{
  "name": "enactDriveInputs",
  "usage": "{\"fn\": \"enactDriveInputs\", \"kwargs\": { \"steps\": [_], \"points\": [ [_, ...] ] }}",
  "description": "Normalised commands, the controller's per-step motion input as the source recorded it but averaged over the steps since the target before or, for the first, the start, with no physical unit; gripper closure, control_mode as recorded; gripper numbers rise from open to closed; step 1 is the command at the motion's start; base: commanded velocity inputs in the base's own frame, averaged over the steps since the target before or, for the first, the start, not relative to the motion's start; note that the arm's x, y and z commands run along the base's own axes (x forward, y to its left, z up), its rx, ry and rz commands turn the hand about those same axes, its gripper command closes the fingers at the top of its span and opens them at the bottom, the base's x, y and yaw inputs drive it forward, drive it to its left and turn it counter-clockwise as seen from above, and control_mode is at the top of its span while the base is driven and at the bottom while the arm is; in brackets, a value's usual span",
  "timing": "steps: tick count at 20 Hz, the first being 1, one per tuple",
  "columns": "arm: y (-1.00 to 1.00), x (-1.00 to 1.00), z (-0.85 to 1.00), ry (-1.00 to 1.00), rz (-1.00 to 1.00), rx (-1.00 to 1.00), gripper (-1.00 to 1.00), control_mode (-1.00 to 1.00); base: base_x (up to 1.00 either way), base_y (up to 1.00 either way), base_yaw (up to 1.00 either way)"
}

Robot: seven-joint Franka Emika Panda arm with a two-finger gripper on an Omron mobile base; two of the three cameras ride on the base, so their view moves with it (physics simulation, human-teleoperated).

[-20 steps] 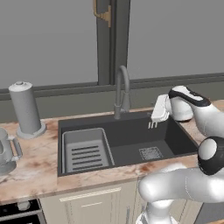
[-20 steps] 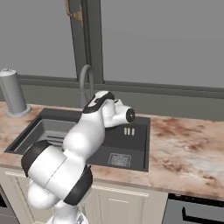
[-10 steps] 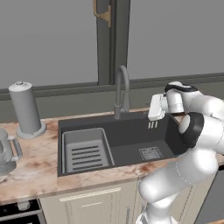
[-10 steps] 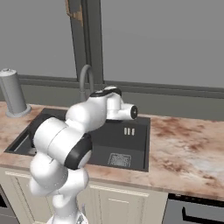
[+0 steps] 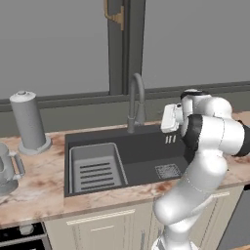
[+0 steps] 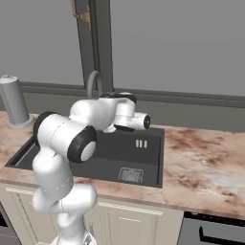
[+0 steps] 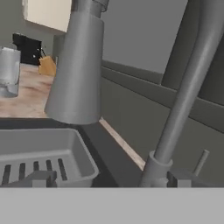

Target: Turn on the sink faucet and place the jug under the water for a few seconds to fill it up.

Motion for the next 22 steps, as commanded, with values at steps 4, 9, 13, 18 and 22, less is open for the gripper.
{"fn": "enactDriveInputs", "kwargs": {
  "steps": [4,9,13,18,22],
  "points": [
    [0.12,0.46,-0.01,0.0,0.07,0.07,-1.0,-1.0,0.0,0.0,0.0],
    [0.13,0.34,-0.02,0.0,0.1,0.04,-1.0,-1.0,0.0,0.0,0.0],
    [0.2,0.3,-0.04,0.0,0.08,0.0,-1.0,-1.0,0.0,0.0,0.0],
    [0.2,0.29,-0.07,0.0,0.07,0.0,-1.0,-1.0,0.0,0.0,0.0],
    [0.01,0.25,-0.12,0.0,0.01,0.0,-1.0,-1.0,0.0,0.0,0.0]
  ]
}}
